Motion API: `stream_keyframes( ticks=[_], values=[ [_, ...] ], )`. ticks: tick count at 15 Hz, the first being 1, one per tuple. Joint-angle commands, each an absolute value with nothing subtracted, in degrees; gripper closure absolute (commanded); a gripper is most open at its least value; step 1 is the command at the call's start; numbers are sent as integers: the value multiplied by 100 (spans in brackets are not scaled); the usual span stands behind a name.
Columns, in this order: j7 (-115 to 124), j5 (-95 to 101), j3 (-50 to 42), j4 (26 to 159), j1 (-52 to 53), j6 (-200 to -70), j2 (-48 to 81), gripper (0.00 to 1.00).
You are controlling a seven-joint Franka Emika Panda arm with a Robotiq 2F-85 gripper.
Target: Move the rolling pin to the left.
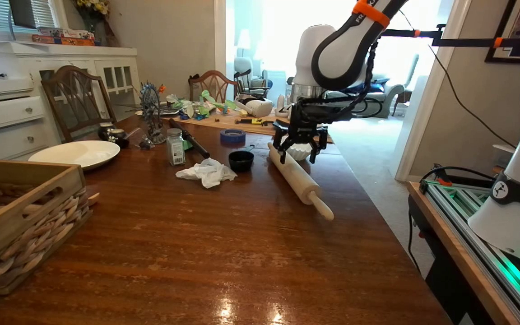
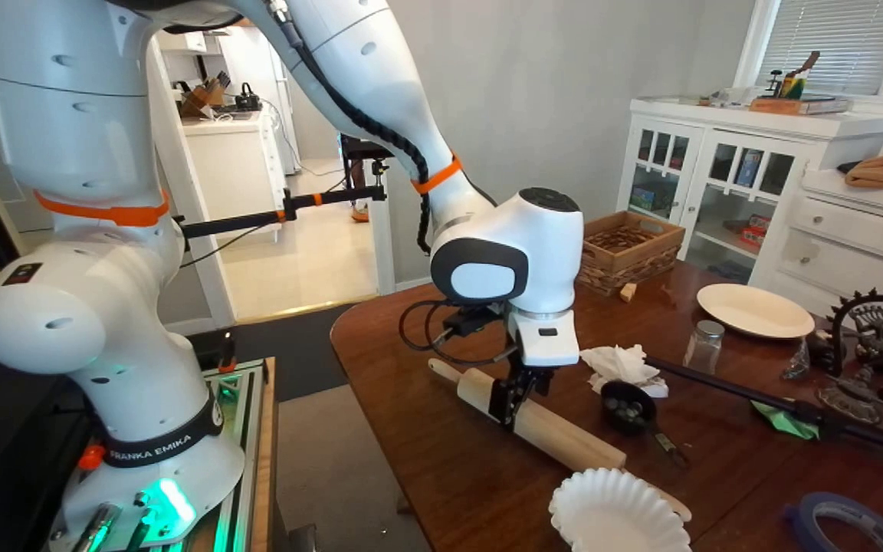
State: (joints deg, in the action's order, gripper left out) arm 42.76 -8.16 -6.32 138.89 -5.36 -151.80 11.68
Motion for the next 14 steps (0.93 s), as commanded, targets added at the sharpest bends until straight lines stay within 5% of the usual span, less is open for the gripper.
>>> stream_keyframes(
  ticks=[1,14],
  values=[
    [4207,-964,-680,13713,-433,-15507,1508,0],
    [4037,-1061,-677,13380,-318,-15597,2024,0]
  ],
)
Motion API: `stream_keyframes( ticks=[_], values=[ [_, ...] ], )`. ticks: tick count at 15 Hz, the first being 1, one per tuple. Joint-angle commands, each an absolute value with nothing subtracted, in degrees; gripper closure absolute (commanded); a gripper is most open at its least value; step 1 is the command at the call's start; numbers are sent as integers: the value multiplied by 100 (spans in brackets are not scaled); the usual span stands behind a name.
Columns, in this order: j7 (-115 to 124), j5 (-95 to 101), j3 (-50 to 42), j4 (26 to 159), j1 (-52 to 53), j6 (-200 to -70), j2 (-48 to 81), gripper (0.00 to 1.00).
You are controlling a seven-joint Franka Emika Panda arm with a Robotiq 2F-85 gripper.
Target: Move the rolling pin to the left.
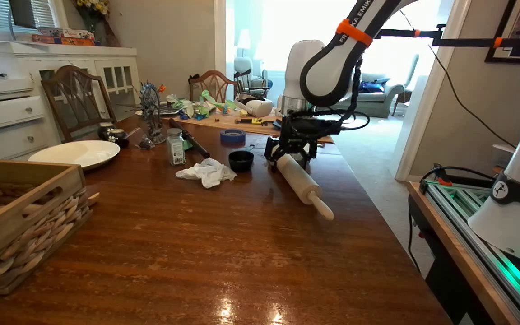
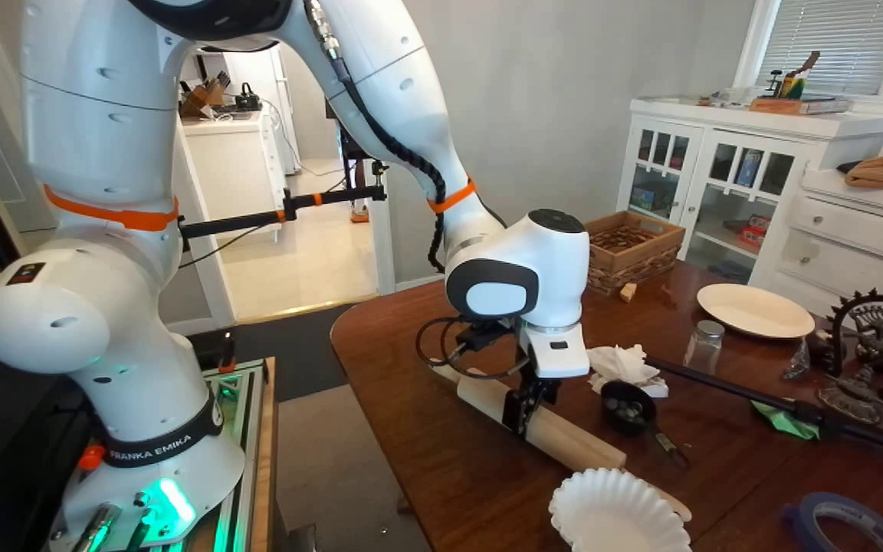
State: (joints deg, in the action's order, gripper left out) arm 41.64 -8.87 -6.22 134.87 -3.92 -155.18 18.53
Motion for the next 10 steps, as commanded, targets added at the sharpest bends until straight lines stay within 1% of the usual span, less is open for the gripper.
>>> stream_keyframes(
  ticks=[1,3,4,5,7,10],
  values=[
    [4043,-1058,-686,13375,-316,-15594,2034,0],
    [4053,-1051,-703,13354,-312,-15581,2068,0],
    [4050,-1052,-707,13349,-313,-15582,2077,4],
    [4069,-1029,-726,13352,-299,-15617,2084,26],
    [4084,-1024,-742,13358,-291,-15611,2074,30],
    [4107,-987,-777,13379,-267,-15597,2036,56]
  ],
)
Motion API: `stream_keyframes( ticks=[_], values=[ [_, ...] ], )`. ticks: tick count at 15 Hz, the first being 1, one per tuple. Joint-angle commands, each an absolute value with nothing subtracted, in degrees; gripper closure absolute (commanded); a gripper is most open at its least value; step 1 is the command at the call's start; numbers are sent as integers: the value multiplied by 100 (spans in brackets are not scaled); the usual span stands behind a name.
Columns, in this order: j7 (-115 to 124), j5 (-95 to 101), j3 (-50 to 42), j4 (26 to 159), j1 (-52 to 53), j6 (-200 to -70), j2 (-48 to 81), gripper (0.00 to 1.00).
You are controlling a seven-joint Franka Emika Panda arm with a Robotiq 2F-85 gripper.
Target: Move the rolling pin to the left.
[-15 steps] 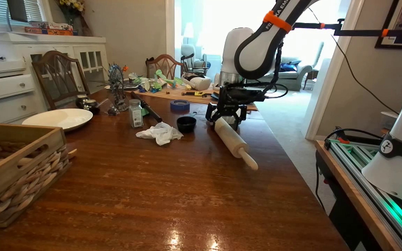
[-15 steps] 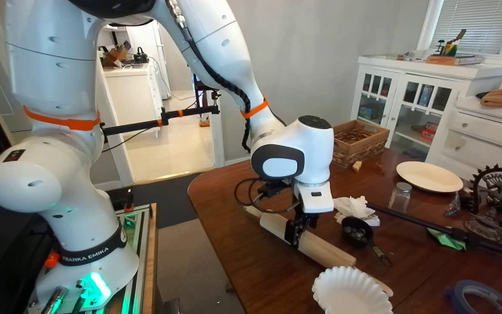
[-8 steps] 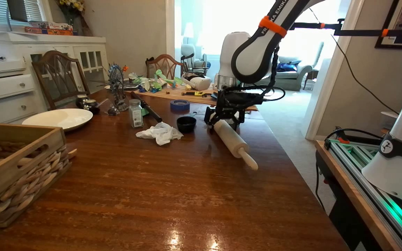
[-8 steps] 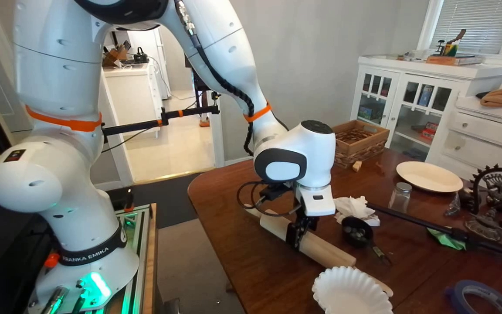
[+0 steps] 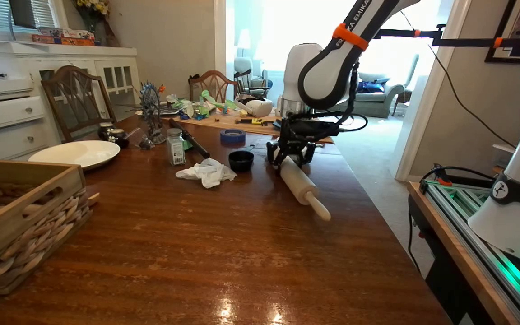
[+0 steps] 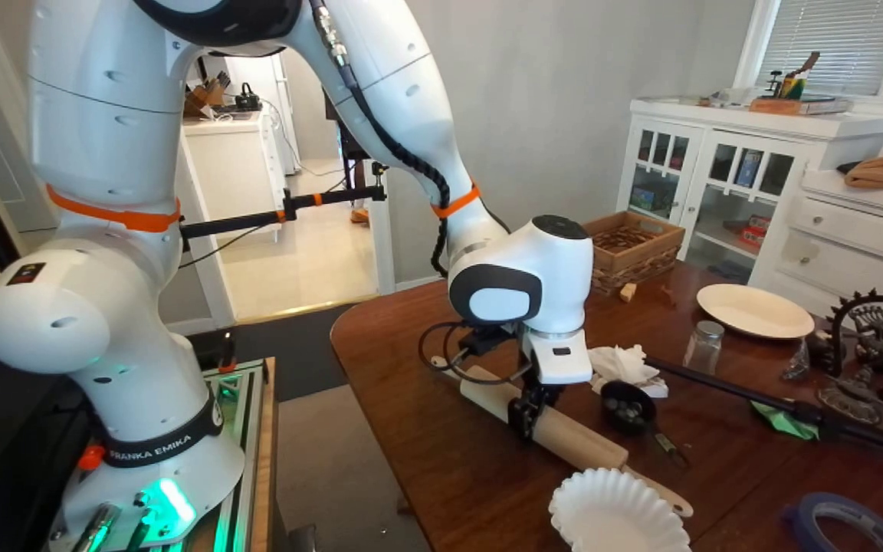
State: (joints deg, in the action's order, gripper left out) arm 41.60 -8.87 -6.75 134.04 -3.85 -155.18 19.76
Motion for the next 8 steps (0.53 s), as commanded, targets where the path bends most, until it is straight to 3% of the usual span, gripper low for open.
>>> stream_keyframes(
  ticks=[1,8],
  values=[
    [4105,-985,-780,13379,-262,-15600,2037,62],
    [4333,-867,-914,13578,-92,-15348,1752,62]
  ],
)
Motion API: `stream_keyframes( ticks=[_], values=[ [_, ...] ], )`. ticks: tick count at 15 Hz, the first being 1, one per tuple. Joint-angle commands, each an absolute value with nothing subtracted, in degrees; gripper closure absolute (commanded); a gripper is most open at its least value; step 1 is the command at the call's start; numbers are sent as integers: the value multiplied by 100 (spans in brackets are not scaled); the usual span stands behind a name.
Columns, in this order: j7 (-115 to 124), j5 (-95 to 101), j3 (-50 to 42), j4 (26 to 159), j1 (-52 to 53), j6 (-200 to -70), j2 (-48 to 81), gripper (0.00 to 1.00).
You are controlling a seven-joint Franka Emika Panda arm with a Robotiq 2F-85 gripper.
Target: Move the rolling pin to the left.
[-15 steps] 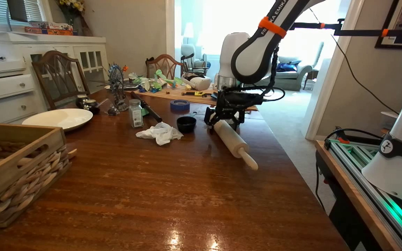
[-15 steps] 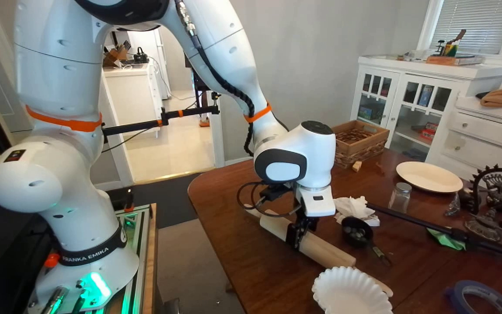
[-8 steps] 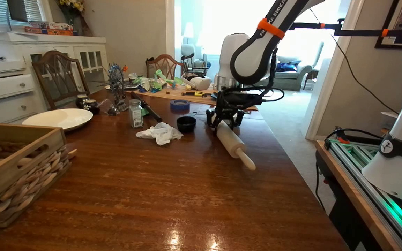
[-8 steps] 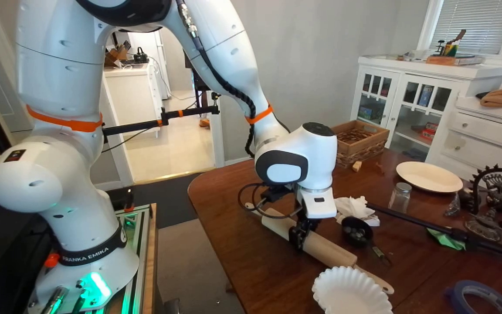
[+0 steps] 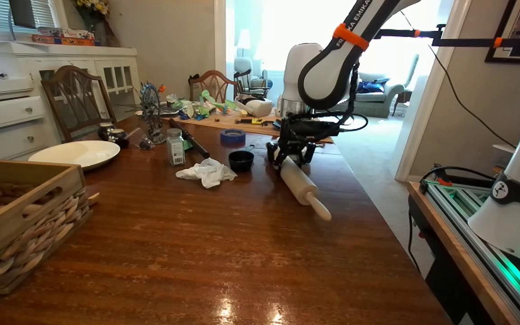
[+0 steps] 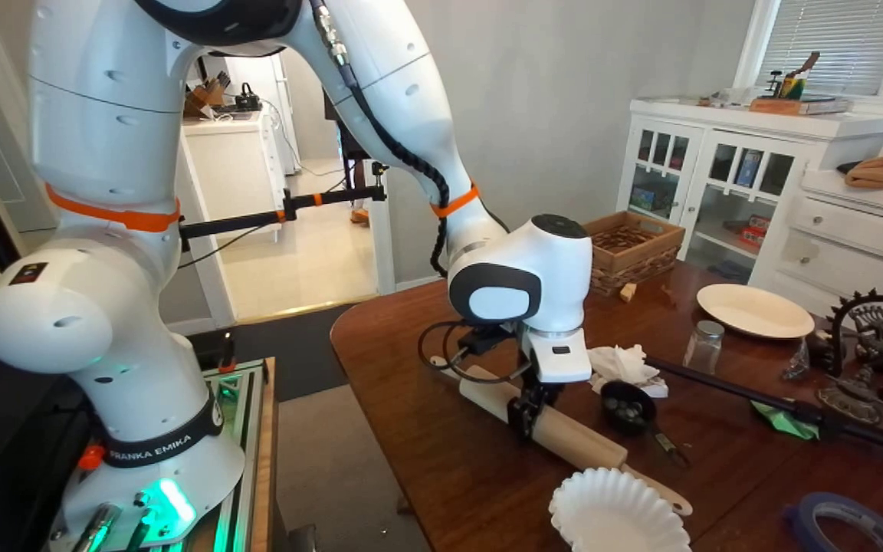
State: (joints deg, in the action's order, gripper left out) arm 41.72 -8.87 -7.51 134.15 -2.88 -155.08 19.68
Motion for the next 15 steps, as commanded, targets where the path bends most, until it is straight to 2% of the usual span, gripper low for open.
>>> stream_keyframes(
  ticks=[1,12,15],
  values=[
    [4442,-767,-1002,13628,-14,-15287,1673,62],
    [4272,-612,-877,14246,105,-15288,820,62],
    [4454,17,-936,14457,231,-15490,625,62]
  ],
)
